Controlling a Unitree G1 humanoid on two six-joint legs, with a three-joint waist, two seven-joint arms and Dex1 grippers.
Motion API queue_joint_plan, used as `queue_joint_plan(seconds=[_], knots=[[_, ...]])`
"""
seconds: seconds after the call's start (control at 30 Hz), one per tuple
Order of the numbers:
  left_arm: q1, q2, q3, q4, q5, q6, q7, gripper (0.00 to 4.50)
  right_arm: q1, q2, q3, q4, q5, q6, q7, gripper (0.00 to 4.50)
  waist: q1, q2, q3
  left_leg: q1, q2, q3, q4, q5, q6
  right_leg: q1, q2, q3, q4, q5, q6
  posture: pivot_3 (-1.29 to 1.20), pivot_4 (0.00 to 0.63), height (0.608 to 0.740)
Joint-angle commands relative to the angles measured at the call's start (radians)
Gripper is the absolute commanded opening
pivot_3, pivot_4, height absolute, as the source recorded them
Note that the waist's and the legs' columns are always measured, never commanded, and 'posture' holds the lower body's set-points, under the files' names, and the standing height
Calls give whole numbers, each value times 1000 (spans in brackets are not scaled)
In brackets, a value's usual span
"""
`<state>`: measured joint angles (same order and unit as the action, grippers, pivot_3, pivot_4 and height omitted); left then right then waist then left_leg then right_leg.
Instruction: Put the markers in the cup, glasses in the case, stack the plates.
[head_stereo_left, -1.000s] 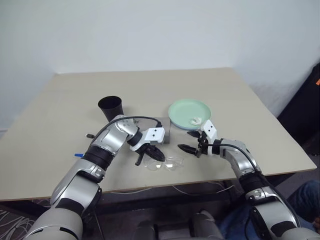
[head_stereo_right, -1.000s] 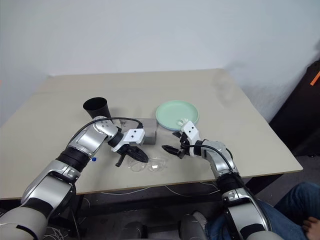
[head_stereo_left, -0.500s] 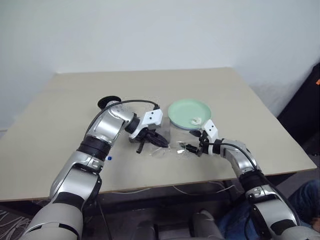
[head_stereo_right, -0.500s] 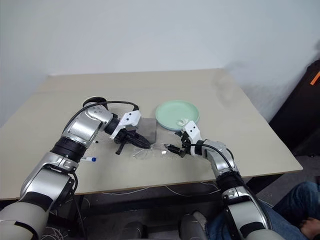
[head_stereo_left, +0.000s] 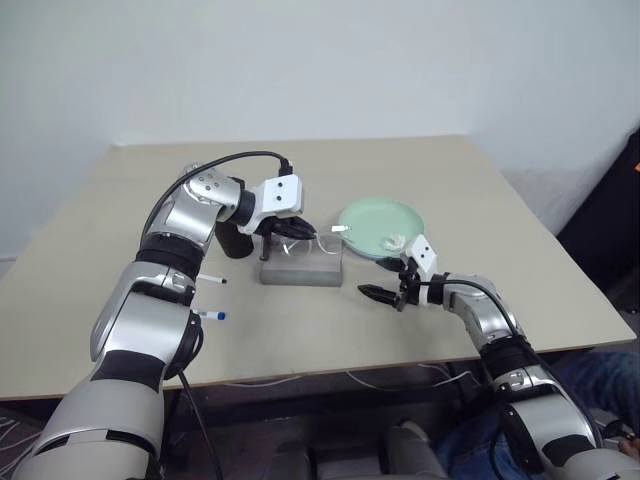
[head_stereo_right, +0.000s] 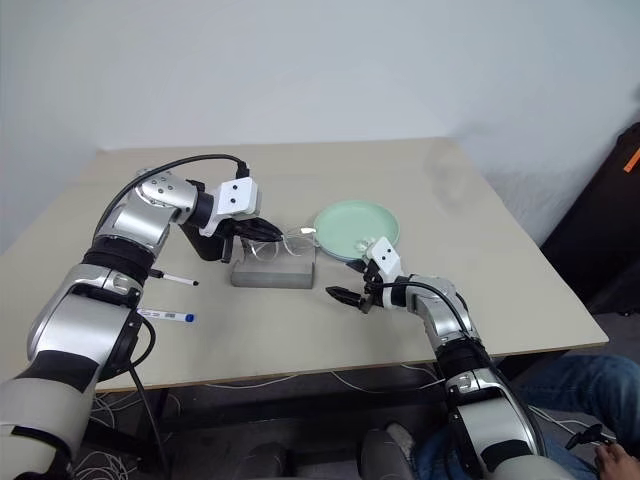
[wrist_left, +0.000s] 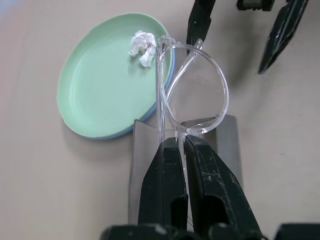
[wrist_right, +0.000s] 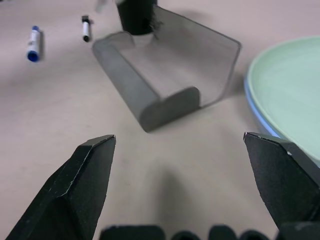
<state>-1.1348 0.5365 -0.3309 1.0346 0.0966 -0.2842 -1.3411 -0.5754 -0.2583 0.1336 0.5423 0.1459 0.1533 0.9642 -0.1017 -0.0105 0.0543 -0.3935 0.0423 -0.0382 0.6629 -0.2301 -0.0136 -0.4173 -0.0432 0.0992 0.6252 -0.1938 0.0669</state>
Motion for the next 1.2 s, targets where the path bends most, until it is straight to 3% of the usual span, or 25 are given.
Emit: queue_joint_plan(seconds=[0.03,0.23,0.4,0.53,0.77,0.93,1.2], knots=[[-75,5,10,88,50,-82,54,53,-7,-6,-12,-52,23,8,14,4452,0,0,0,0,0,0,0,0,0,0,0,0,0,0,0,0,0,740],[-96,-5,-48,195,182,-203,126,53,10,-6,-20,-87,25,16,-10,4452,0,0,0,0,0,0,0,0,0,0,0,0,0,0,0,0,0,740],[-97,-33,-58,225,232,-230,168,53,26,-5,-22,-114,30,27,-25,4452,3,0,0,-1,0,0,1,0,0,0,0,0,0,0,0,0,0,740],[-83,-45,-103,237,321,-250,293,53,36,-4,-21,-127,33,31,-34,4452,3,0,0,0,0,0,1,0,0,0,0,0,1,0,0,0,0,740],[-62,-64,-127,254,373,-240,333,53,33,0,-20,-123,34,30,-42,4452,2,0,0,0,0,0,1,0,0,0,0,0,1,0,0,0,0,740],[-38,-60,-138,256,393,-233,311,53,26,2,-19,-115,33,26,-44,4452,2,0,0,0,0,0,0,0,0,0,0,0,1,0,0,0,0,740],[-11,-43,-94,248,332,-148,102,53,18,5,-15,-103,29,22,-43,4452,0,-1,0,0,0,0,0,0,0,0,0,0,1,0,0,0,0,740]])
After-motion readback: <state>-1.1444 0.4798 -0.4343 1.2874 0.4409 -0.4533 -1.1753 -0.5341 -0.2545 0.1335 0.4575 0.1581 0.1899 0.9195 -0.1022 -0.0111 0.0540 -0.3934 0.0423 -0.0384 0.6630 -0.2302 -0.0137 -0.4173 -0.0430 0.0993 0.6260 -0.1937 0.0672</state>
